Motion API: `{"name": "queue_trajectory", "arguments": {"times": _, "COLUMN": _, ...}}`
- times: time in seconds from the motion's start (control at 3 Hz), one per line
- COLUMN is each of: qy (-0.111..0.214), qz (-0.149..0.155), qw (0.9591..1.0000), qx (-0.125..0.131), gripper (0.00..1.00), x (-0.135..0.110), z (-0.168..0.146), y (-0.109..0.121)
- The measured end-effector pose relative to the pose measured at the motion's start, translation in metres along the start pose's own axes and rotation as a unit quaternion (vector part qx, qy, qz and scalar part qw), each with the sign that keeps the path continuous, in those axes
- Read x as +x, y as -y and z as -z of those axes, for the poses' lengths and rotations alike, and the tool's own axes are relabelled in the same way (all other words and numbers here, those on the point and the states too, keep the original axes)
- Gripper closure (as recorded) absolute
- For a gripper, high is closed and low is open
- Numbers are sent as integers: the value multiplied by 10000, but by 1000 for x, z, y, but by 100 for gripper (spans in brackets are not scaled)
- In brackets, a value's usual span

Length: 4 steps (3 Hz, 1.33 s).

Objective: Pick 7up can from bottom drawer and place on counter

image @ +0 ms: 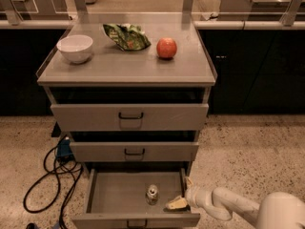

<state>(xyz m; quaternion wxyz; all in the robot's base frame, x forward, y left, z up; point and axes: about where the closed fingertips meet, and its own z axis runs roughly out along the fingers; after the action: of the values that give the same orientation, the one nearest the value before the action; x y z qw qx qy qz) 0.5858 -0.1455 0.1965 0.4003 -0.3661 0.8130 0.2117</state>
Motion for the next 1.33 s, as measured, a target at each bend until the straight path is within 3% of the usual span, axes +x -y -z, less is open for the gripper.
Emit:
{"name": "queue_trajectory", "arguments": {"times": 0.33, "qy": 59, "qz": -313, "qw": 9987, "qx": -388, "gripper": 0, "x": 39, "z": -27, "y": -17}}
{"name": "queue_trajectory", "arguments": {"times": 1.33, "qy": 34, "qz": -223, "qw": 9993, "qx": -304, "gripper": 0, "x": 22, "z": -23, "y": -14}}
